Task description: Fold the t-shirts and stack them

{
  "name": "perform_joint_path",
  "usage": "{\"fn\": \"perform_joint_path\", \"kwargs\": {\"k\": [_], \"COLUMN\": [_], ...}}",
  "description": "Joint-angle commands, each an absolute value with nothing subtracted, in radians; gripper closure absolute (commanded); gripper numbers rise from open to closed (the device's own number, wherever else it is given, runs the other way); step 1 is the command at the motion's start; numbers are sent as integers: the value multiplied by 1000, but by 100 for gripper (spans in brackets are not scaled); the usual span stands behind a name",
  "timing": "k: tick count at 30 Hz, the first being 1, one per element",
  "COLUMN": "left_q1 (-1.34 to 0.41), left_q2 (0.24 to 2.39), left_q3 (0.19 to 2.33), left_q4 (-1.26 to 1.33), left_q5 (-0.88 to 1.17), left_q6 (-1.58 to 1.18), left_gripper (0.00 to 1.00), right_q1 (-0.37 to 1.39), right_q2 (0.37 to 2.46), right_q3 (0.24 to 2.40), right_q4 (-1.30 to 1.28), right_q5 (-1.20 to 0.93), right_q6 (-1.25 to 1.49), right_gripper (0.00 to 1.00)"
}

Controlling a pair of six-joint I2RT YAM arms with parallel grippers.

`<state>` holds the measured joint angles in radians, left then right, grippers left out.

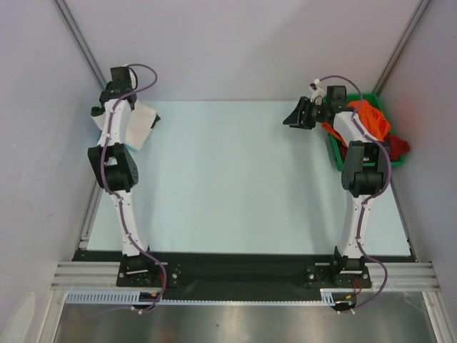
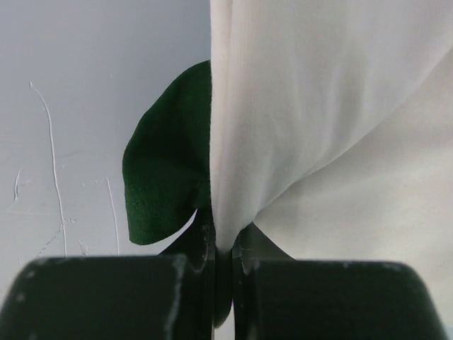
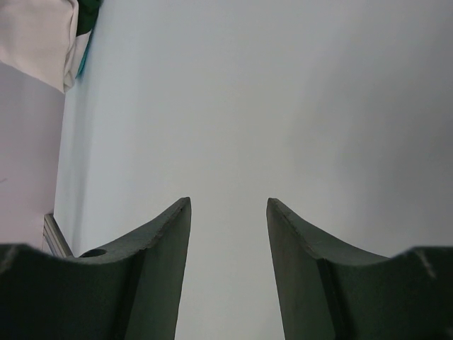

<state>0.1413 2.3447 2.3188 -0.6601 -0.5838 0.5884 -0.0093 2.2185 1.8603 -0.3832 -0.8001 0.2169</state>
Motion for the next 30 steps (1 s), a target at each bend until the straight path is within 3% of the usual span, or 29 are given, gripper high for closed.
{"fn": "perform_joint_path", "kwargs": {"k": [1,13,16,17,20,23,30], "left_q1": [155,158,156,156,155,132,39], "left_q2": [2353,2393,2398,2399,2396,2385,2310], "left_q3": [2327,2335,2333,2332,2326,2312,2307], "left_q4": [-572,-528,-502,-488,-387,-327,-403], "left_q5": [-664,-719,-751,-771,-840,-854,-692], "left_q6": [620,617,615,615,640,670,579], "left_gripper": [100,99,88,59,11,0,0], "right_q1": [-3,-3,-3,-3,-3,-3,-3], "right_q2": [2164,2131,2122,2118,2112,2111,2097], "right_q3": [1848,1816,1810,1807,1801,1802,1827], "right_q4": [-357,-367,-373,-374,-376,-376,-391], "right_q5": [-808,-795,-790,-790,-787,-784,-735], "right_q6": [219,193,183,183,176,173,127], "right_gripper": [47,47,47,47,46,46,37]}}
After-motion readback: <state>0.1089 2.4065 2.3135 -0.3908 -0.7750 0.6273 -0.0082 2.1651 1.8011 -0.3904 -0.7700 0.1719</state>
